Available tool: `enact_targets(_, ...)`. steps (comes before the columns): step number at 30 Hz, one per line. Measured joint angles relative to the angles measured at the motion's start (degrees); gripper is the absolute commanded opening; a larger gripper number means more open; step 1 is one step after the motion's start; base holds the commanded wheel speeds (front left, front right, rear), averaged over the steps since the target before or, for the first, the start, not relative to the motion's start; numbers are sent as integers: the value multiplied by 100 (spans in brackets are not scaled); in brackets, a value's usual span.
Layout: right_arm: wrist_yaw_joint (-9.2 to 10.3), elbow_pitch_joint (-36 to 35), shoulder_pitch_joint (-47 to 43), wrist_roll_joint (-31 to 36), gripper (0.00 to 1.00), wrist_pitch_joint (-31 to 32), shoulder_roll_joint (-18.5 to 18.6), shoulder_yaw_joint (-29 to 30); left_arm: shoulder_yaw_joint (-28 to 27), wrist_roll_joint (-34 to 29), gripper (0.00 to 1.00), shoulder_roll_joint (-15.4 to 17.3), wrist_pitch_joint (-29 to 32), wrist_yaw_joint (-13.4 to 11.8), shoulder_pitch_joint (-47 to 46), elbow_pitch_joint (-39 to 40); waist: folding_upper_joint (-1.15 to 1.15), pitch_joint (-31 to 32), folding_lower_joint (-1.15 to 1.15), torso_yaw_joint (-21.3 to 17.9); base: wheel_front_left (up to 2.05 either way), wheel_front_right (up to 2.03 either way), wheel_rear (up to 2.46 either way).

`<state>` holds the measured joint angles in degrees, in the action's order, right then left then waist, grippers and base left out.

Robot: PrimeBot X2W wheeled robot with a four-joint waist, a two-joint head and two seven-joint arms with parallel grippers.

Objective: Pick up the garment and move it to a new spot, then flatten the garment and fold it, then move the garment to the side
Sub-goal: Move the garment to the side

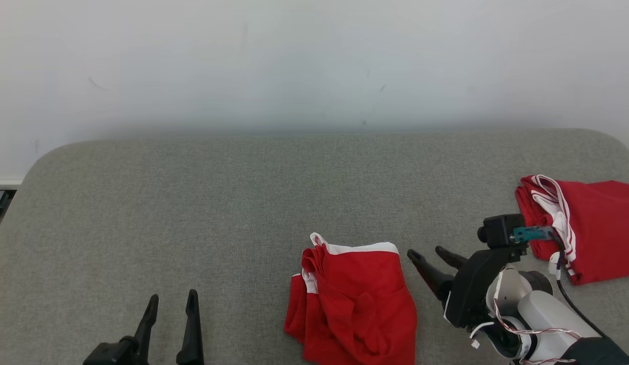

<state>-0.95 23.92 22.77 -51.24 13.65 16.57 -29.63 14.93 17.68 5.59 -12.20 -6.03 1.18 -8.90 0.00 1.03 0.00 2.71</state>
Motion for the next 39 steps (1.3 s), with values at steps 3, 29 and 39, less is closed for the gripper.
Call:
enact_targets(3,0,80,-11,-1,100,144,-10,-129,18,-15,100,4,-1,-1,0,15,0,-5,0,6,0,0,0)
enact_targets(29,153,1517,205,180,100,802,-523,-637,73,-178,100,-5,-2,-9,-32,68,0,-188,0,245,0,0,0)
enact_targets(39,-26,1845,373,84,0,757,-643,-584,53,-157,100,-7,-2,-9,-36,18,0,-209,0,293,0,0,0)
